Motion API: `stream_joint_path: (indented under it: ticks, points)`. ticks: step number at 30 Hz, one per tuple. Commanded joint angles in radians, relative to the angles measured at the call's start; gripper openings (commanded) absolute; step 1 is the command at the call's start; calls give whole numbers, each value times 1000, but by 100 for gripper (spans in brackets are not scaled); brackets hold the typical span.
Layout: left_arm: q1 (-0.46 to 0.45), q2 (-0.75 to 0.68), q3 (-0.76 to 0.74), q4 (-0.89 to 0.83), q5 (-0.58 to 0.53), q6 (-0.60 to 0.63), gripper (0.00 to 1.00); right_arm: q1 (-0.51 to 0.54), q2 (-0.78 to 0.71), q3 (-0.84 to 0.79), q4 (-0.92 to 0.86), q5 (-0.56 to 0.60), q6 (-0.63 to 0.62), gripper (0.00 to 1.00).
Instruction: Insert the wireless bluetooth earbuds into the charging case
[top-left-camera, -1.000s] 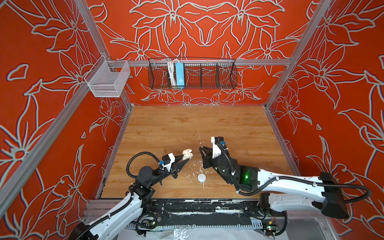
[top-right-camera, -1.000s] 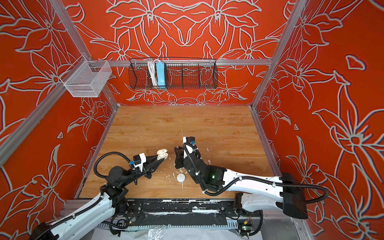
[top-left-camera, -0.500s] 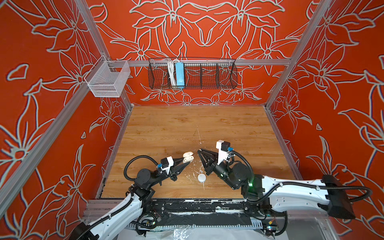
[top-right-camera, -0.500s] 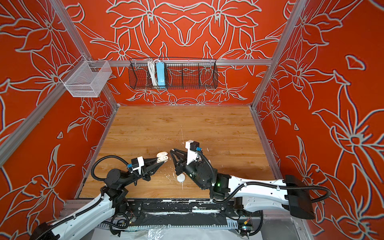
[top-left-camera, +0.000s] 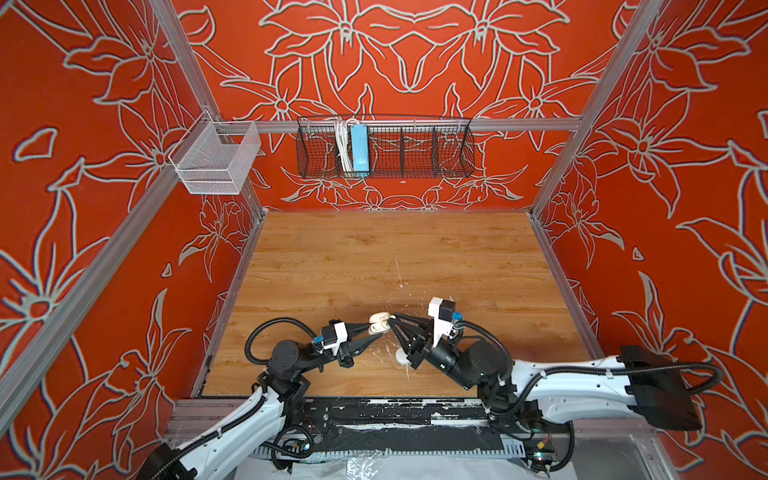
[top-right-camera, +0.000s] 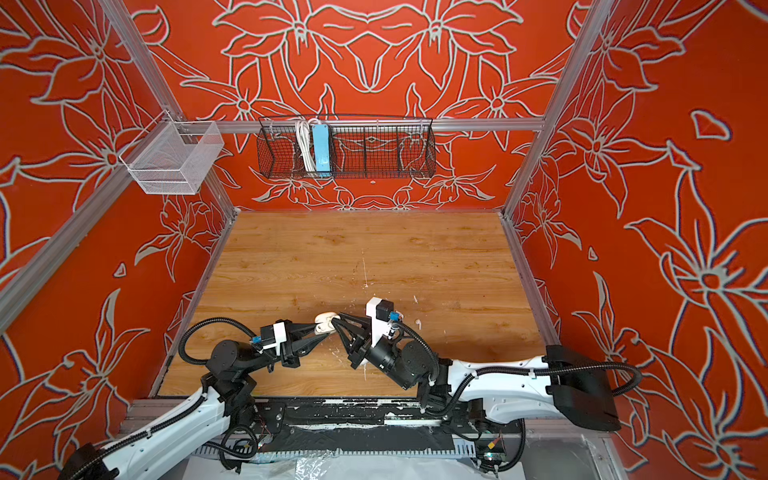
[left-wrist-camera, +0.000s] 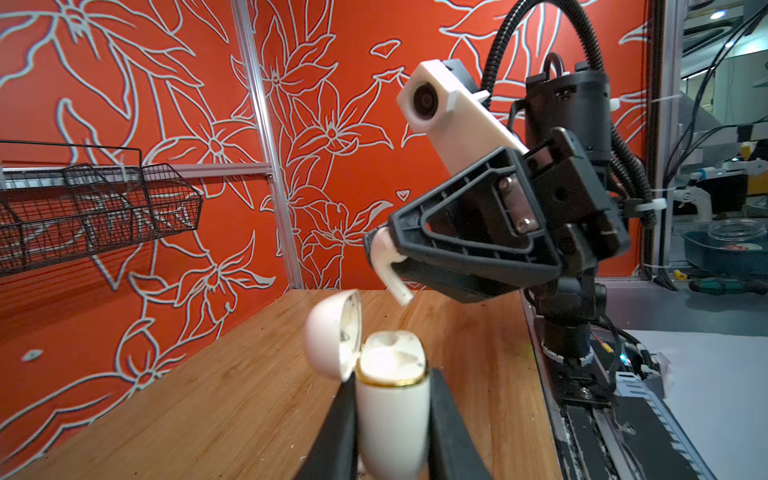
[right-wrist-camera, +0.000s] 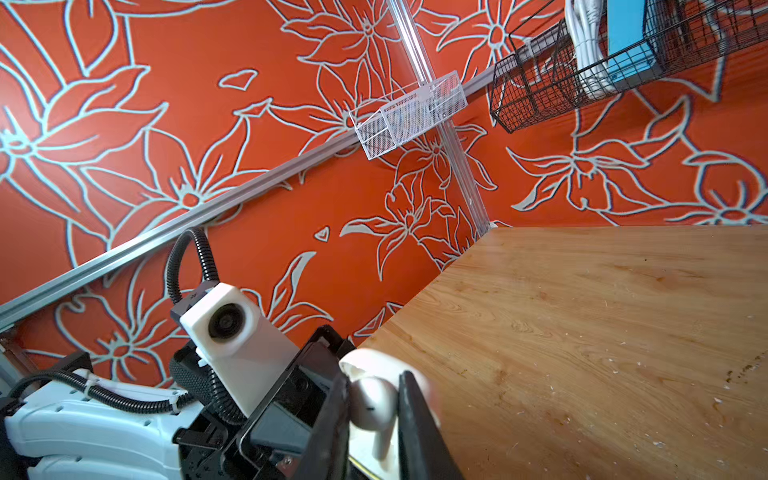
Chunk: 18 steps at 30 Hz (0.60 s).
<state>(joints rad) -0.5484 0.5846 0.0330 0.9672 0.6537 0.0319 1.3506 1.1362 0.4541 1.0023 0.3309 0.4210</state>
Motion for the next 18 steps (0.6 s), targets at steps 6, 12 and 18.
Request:
stream_joint_path:
  ticks: [6, 12, 18]
  points:
    - [-27, -15, 11, 47, 35, 18, 0, 10, 54, -30, 143, 21, -4, 12]
    - [-31, -20, 13, 40, 20, 16, 0, 10, 90, -53, 200, 60, -3, 11]
    - [-35, -47, 13, 12, -14, 16, 0, 21, 97, -55, 194, 84, -4, 9]
